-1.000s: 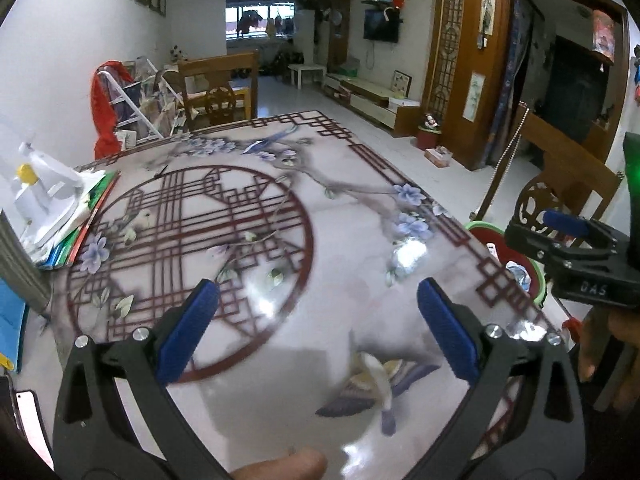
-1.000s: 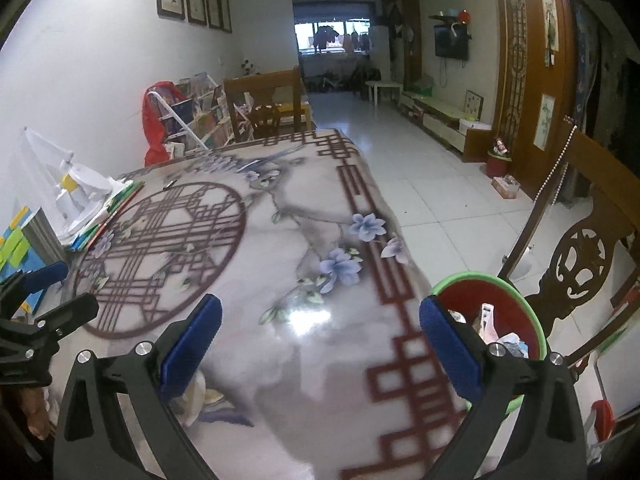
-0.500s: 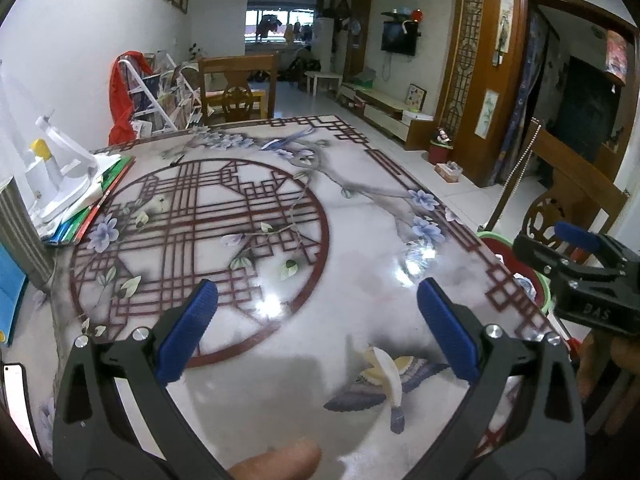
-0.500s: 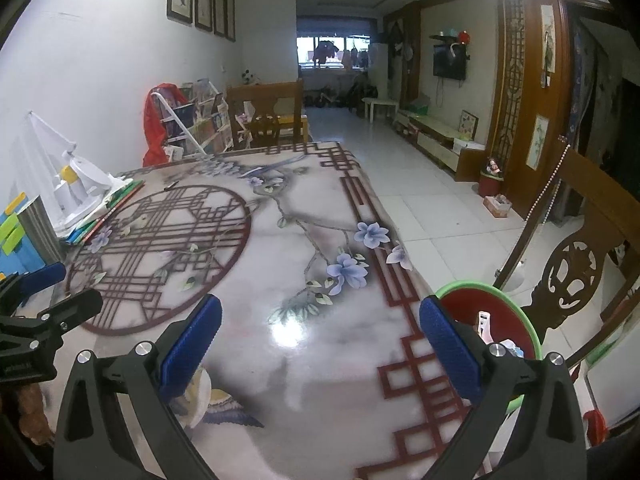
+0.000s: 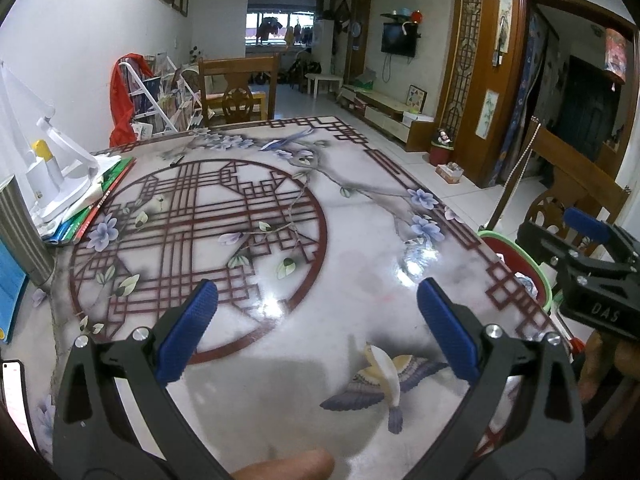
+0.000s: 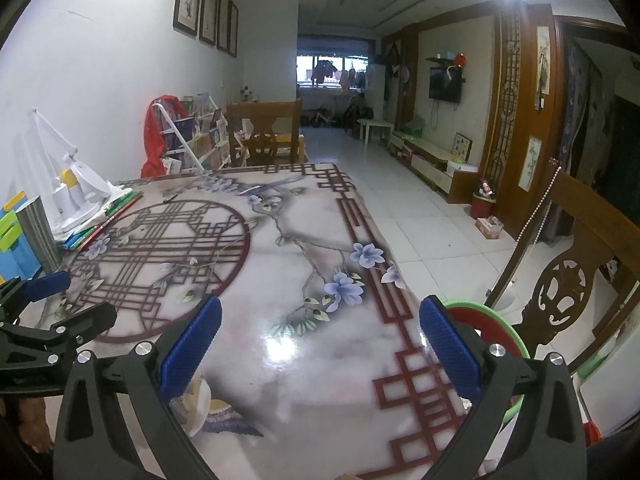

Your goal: Collect trash

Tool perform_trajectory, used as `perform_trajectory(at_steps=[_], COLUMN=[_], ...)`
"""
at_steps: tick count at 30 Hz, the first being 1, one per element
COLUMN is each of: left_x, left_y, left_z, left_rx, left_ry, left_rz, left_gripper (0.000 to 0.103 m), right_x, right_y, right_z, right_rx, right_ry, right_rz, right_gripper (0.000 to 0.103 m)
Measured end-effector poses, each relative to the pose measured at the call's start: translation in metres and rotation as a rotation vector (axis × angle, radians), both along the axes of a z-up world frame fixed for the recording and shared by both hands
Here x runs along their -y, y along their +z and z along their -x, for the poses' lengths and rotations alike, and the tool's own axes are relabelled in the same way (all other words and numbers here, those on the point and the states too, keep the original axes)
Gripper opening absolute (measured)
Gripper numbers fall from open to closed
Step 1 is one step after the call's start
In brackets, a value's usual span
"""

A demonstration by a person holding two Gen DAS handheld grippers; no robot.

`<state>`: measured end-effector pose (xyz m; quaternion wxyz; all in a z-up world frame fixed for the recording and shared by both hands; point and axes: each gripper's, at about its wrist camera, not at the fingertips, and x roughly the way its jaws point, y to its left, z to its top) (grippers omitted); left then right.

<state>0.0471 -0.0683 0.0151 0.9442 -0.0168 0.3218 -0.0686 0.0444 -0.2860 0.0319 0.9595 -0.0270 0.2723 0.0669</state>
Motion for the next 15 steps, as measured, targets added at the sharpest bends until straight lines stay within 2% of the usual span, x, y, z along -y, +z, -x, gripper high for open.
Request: perform_trajectory(at_steps=[15], left_x=[0.0025], left_y=[0.0005], left_z=[0.0000], left_rx=[0.004], left_ry=[0.004], left_rz=[0.006], left_gripper=[0.098], right_x=[0.0032], right_y=[-0.0038], right_z=[-0.0021], right_rx=[-0.025], right_ry=[-0.007], right_rz=[-0.016], right_gripper=[0.096])
